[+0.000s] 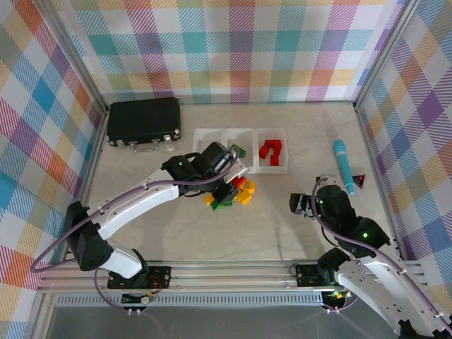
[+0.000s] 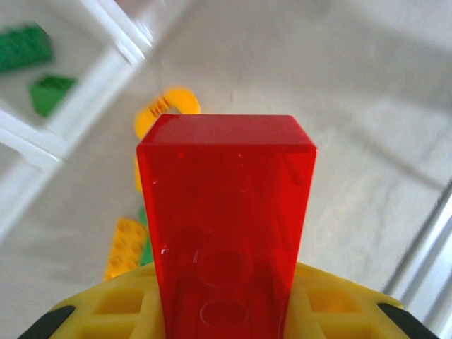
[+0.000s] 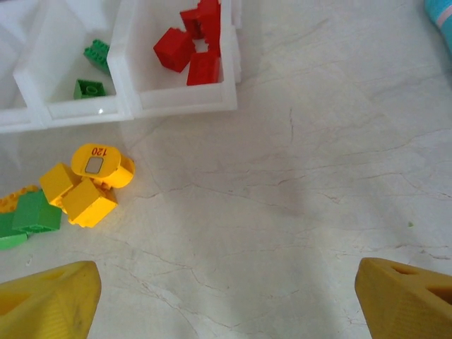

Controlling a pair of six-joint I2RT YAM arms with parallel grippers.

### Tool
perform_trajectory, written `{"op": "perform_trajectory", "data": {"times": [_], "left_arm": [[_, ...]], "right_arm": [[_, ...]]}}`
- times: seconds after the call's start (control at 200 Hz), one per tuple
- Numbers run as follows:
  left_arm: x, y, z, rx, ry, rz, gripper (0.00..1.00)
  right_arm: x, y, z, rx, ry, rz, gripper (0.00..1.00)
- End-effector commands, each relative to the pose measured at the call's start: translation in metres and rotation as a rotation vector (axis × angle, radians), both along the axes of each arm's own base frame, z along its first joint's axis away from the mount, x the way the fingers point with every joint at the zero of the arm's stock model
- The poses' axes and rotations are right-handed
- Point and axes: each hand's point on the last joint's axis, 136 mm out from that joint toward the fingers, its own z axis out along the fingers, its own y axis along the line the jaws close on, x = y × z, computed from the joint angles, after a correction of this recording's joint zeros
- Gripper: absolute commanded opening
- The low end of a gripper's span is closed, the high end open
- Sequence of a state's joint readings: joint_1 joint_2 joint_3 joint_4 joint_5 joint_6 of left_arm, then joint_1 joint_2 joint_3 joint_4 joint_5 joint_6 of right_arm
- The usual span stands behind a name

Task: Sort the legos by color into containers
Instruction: Place the lego in the container.

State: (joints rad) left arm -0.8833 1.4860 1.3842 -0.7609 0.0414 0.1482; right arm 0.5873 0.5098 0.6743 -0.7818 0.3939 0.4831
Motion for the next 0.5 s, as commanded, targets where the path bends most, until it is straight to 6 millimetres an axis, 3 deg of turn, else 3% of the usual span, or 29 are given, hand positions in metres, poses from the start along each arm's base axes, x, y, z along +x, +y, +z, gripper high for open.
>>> {"op": "perform_trajectory", "data": {"times": [0.0,0.14,0.36,0.495], "left_arm": [[0.035,-0.021,0.026,-0.066,-0.123,0.087,0.29],[0.069,-0.051,0.037,-0.134,-0.172,0.147,0.30],[0.130,-0.095,0.007,-0.204,-0.163,0.360,0.32],[0.156,-0.119,-0.013,-0.244,-0.159,0.443,0.32]], "right_arm": [[-0.007,-0.015,0.007,0.069,-0.055,-0.087,0.93],[-0.018,-0.022,0.020,0.195,-0.147,-0.117,0.91],[-0.029,-0.023,0.002,0.243,-0.083,-0.135,0.91],[-0.029,-0.019,-0.003,0.256,-0.059,-0.129,0.90]]}}
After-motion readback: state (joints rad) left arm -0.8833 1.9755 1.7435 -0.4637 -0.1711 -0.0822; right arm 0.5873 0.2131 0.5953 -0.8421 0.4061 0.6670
